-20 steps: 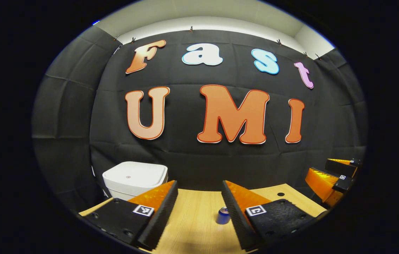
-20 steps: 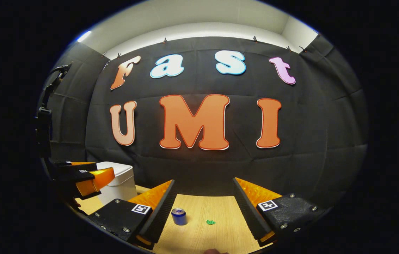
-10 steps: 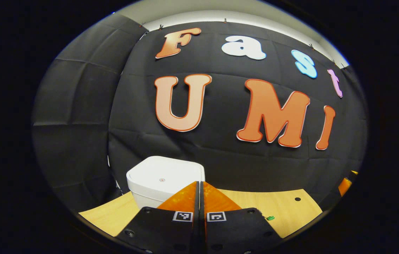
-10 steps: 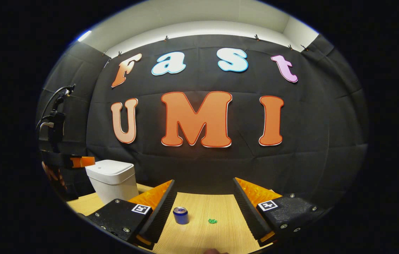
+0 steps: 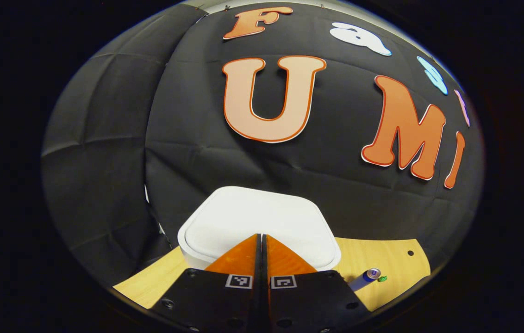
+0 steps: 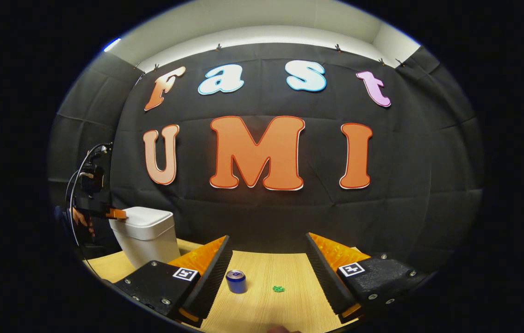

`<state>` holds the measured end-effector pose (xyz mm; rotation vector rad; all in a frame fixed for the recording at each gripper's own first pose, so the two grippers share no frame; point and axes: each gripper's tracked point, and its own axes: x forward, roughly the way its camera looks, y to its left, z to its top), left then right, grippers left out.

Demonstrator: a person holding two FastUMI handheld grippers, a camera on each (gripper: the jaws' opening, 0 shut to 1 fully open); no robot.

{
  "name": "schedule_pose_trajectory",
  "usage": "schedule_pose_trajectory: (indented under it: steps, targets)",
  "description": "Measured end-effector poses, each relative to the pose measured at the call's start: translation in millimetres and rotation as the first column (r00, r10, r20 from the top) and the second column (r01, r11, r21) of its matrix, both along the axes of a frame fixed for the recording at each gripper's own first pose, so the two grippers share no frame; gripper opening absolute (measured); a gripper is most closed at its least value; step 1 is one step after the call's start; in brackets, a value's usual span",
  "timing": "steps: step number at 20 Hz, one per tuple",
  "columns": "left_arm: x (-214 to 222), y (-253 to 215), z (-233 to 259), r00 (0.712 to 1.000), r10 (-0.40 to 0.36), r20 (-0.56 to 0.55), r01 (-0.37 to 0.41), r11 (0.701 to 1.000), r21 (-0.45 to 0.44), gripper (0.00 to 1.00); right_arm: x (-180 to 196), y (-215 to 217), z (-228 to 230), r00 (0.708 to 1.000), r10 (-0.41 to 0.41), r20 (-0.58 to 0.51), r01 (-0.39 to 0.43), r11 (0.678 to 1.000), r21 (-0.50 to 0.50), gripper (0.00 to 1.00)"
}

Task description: Press the lid of the desktop garbage bin to open it, pick up the crumpled paper on the desktop and throw it into the bin, then pick up the pop can on the desktop and drop it into the bin, and finally close the garbage bin lid.

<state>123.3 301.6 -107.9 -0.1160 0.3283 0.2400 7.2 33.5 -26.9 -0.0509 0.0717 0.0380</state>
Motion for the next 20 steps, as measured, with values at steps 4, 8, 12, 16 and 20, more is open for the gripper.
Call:
schedule_pose_trajectory:
  steps: [4,8,12,16,20]
  targets:
    - [1,-9,-9,0.997,-0.025,-0.069,0.029,0.998,0.054,0.01,4,3,-9,1.0,0.002,-0.027,-0.002,1.0,-0.005,0.94]
    - [2,-4,-4,0.998,-0.003,-0.057,0.006,0.998,0.064,0.0,7,-1,-15,0.999,0.004,-0.047,-0.004,1.0,0.001,0.95]
    - [-14,-18,56,0.997,0.014,0.081,-0.028,0.984,0.177,0.01,12,-16,-28,0.997,-0.024,-0.076,0.024,1.0,-0.003,0.94]
    - [-36,-56,121,0.965,-0.032,0.261,-0.023,0.979,0.204,0.23,17,-20,-37,0.996,-0.029,-0.09,0.028,1.0,-0.012,0.94]
    - [-63,-83,120,0.962,-0.051,0.269,-0.001,0.981,0.193,0.77,22,-25,-51,0.995,-0.027,-0.099,0.023,0.999,-0.04,0.95]
